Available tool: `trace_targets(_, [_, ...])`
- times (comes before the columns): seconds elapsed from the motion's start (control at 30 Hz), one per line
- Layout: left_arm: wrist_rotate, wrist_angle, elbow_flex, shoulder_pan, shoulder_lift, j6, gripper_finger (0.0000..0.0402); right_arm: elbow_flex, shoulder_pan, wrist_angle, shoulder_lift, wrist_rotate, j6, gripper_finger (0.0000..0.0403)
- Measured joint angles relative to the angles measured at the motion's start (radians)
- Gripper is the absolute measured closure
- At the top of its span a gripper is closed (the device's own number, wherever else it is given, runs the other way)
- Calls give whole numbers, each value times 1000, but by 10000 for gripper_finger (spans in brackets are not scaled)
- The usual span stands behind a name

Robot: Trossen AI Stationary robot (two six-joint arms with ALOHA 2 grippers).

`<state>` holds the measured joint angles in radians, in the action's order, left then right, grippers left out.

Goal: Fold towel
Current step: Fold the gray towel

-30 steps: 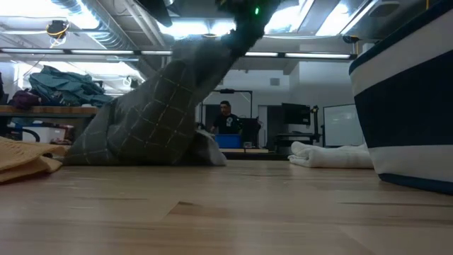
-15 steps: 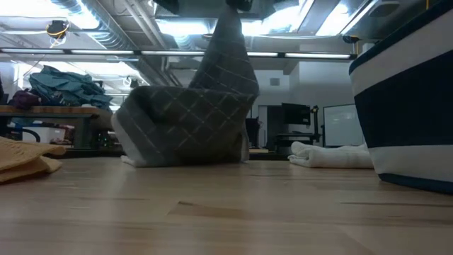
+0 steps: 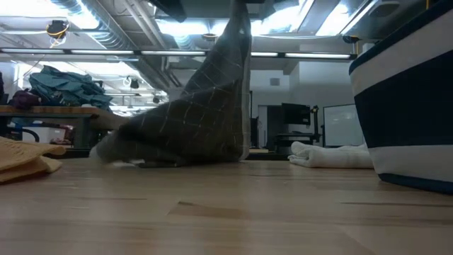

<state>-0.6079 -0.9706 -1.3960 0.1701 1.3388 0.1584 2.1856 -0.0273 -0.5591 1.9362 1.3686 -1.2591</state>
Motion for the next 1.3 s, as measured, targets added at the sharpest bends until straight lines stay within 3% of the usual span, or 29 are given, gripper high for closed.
trace_targets(0.37, [-50,1,0,-38,0,32,284,10,0,87,14,-71,20,402])
trace_targets(0.67, [-371,13,3,-129,2,-61,284,5,0,129,18,-79,26,402])
trace_targets(1.07, [-262,93,2,-370,-2,-253,284,0,19,60,18,-40,155,402])
trace_targets(1.3, [-251,95,1,-399,-18,-456,284,0,65,-13,18,-83,372,402])
